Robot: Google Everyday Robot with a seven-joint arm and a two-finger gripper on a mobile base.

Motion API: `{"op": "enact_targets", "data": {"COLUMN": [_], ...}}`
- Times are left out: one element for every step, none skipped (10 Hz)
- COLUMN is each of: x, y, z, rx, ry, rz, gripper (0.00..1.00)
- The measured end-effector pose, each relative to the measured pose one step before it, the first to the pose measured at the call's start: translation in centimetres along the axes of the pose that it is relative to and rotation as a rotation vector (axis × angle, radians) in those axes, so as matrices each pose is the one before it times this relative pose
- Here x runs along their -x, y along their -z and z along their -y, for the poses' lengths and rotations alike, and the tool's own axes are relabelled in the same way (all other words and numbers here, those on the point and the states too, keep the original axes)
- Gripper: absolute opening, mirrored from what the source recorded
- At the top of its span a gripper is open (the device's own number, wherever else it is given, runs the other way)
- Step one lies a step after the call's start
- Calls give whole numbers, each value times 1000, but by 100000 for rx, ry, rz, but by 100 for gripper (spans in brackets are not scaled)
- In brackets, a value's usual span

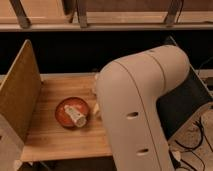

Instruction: Place the white sponge in the ceramic bowl

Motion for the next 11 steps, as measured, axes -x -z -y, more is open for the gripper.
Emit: {"op": "enact_targets", "data": {"x": [-134, -200, -280, -222, -105, 18, 106, -27, -163, -165, -254], "y": [-596, -371, -306, -225, -319, -203, -287, -136, -70, 6, 109], "z": [-62, -38, -23, 60, 171, 44, -29, -64, -110, -59, -196], "rx": [-52, 13, 32, -69, 33, 375, 660, 617, 800, 347, 299], "ry": [-531, -323, -219, -17, 322, 223, 108, -165, -388, -698, -975], "rz": [1527, 829, 712, 510, 988, 886, 1506, 840, 382, -138, -537], "gripper": [80, 80, 80, 80, 80, 79, 72, 62, 50, 42, 32]}}
